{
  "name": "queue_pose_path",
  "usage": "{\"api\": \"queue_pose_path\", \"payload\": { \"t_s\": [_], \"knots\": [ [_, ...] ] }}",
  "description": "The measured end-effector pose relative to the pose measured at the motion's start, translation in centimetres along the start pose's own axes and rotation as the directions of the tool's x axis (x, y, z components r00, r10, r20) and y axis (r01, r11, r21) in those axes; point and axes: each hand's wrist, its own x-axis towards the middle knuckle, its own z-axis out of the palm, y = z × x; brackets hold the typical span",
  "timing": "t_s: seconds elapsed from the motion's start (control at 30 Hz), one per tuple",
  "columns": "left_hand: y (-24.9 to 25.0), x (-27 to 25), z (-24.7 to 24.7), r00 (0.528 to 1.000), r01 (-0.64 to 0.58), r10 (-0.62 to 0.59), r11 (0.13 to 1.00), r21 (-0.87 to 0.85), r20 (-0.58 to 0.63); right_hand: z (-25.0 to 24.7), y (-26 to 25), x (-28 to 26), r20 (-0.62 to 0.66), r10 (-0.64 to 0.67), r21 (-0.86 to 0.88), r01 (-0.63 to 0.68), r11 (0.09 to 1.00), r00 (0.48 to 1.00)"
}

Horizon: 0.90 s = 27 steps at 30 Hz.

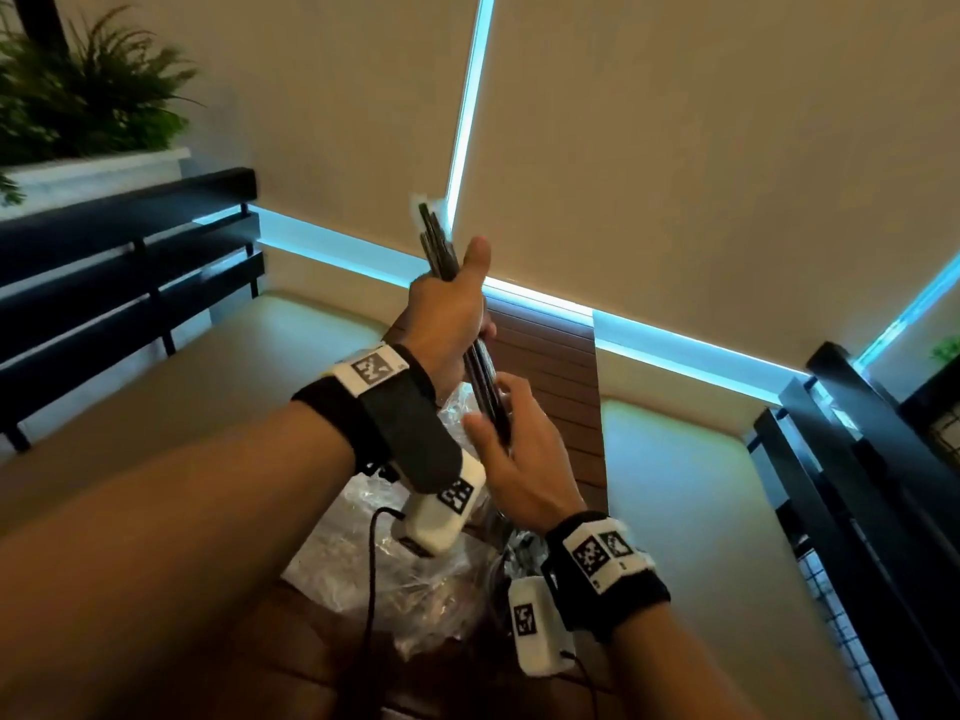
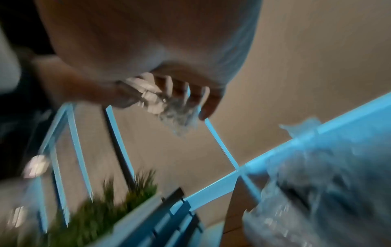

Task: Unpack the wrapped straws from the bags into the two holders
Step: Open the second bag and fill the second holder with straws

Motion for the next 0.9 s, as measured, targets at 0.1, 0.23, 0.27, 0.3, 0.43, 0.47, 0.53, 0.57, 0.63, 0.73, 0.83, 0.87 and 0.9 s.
{"api": "queue_pose_path", "payload": {
  "t_s": [0.1,0.23,0.27,0.3,0.43,0.47,0.53,0.57,0.63,0.73,0.83,0.87,0.9],
  "knots": [
    [1.9,-1.0,-0.6,0.987,-0.087,0.097,0.993,-0.078,0.131,0.0,1.8,0.2,0.022,0.387,0.513,-0.343,0.787,0.922],
    [2.7,-2.9,-0.7,0.880,-0.273,0.271,0.961,-0.052,0.390,-0.6,2.2,0.7,0.429,0.471,0.815,-0.555,0.167,0.771],
    [2.5,-3.3,-0.7,0.844,-0.333,0.308,0.943,-0.021,0.439,-0.7,2.0,0.8,0.461,0.436,0.828,-0.551,0.101,0.773],
    [2.1,-3.7,-0.6,0.816,-0.392,0.334,0.919,0.028,0.471,-0.7,2.0,1.1,0.468,0.415,0.844,-0.534,0.052,0.780],
    [-0.2,-4.6,-0.3,0.756,-0.505,0.273,0.821,0.265,0.595,-0.3,1.7,1.4,0.511,0.320,0.847,-0.531,-0.030,0.797],
    [-0.8,-4.7,-0.3,0.744,-0.514,0.247,0.804,0.298,0.621,-0.1,1.5,1.1,0.529,0.300,0.836,-0.548,-0.026,0.794],
    [-1.9,-4.6,-0.5,0.744,-0.513,0.210,0.789,0.339,0.635,0.3,1.7,0.3,0.526,0.339,0.807,-0.583,0.090,0.780],
    [-2.4,-4.3,-0.7,0.753,-0.498,0.199,0.796,0.345,0.627,0.5,2.0,-0.1,0.471,0.392,0.773,-0.584,0.248,0.790],
    [-3.9,-3.6,-1.4,0.767,-0.464,0.189,0.823,0.327,0.613,0.3,2.5,-1.0,0.235,0.467,0.582,-0.509,0.635,0.852],
    [-6.9,-2.8,-2.6,0.784,-0.395,0.157,0.872,0.288,0.600,-0.7,4.9,-2.5,-0.131,0.415,0.141,-0.397,0.907,0.900],
    [-9.9,-2.8,-3.0,0.818,-0.307,0.103,0.911,0.277,0.566,-0.8,6.8,-5.2,-0.189,0.324,-0.208,-0.360,0.909,0.927],
    [-10.8,-2.9,-3.0,0.821,-0.288,0.090,0.918,0.273,0.563,-0.7,7.1,-6.2,-0.212,0.294,-0.268,-0.345,0.900,0.932],
    [-11.7,-3.1,-2.9,0.822,-0.273,0.078,0.923,0.270,0.564,-0.4,7.4,-7.1,-0.226,0.267,-0.285,-0.326,0.901,0.937]
  ]
}}
